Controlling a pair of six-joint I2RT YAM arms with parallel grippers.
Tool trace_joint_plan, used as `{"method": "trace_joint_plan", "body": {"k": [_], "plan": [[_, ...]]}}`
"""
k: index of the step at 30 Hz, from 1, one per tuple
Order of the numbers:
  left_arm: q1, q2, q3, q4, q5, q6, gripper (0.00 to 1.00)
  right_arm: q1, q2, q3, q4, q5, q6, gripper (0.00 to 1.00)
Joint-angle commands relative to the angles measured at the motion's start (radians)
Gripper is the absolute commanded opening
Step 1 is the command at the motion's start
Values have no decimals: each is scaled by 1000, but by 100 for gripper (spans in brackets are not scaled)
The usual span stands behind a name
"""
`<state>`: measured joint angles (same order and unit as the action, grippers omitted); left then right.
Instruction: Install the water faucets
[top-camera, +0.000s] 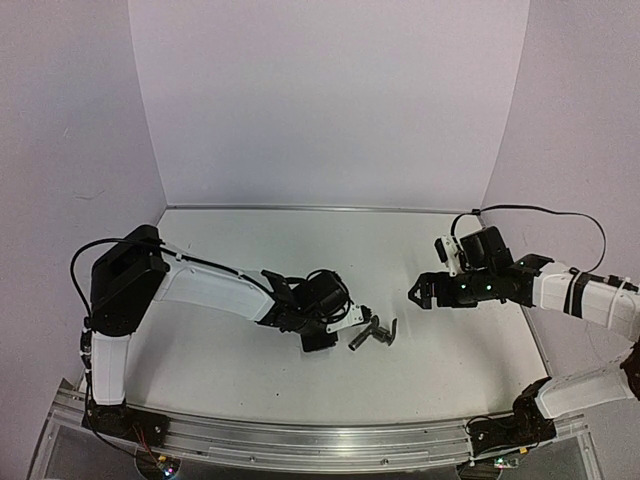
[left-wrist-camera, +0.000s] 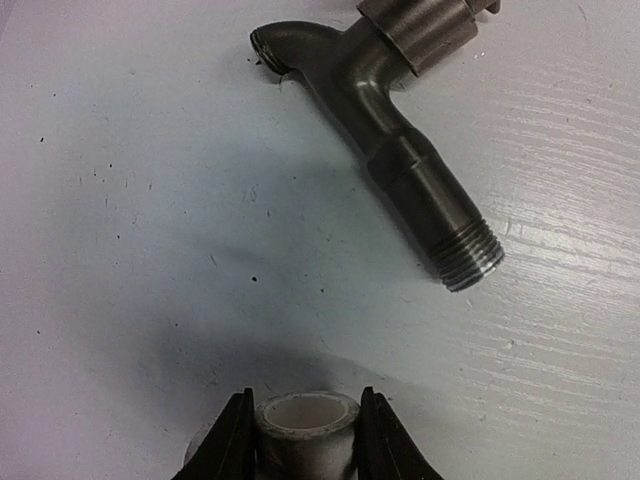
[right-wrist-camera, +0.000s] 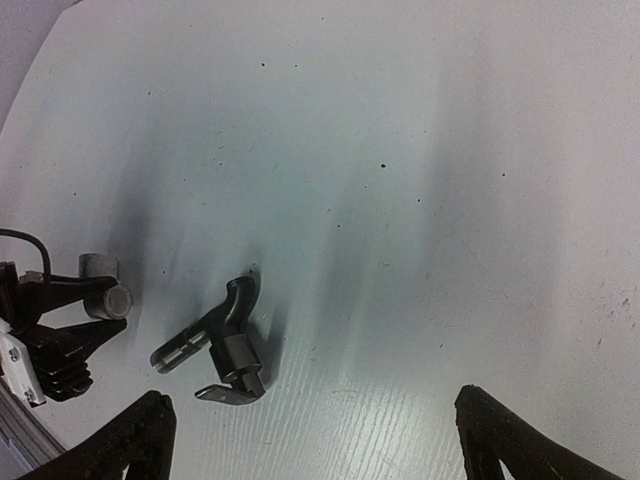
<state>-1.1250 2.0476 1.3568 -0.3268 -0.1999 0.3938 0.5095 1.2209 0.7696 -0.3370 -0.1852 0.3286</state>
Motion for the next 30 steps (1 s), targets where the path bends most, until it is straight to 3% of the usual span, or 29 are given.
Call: {"method": "trace_joint_plan", "body": {"k": [1, 6, 11, 15, 18, 23, 30], "plan": [[33, -139, -17, -29, 93, -135, 2, 0, -13, 14, 21, 3, 16, 98], [182, -338, -133, 129, 455, -362, 0, 0, -19, 16, 21, -5, 26, 98], [386, -457, -378, 555, 890, -773, 0, 0, -22, 12, 28, -23, 38, 98], [461, -397, -532, 958, 1064, -1128, 0, 1, -24, 5, 44, -41, 49, 98], [462, -356, -640, 1298, 1067, -1264, 0, 2, -23, 2, 51, -48, 53, 98], [461, -245, -725, 1522, 1000, -1320, 0, 2, -33, -3, 52, -52, 61, 98], [454, -80, -728, 1590, 963, -1304, 0, 1, -48, -13, 52, -54, 68, 98]]}}
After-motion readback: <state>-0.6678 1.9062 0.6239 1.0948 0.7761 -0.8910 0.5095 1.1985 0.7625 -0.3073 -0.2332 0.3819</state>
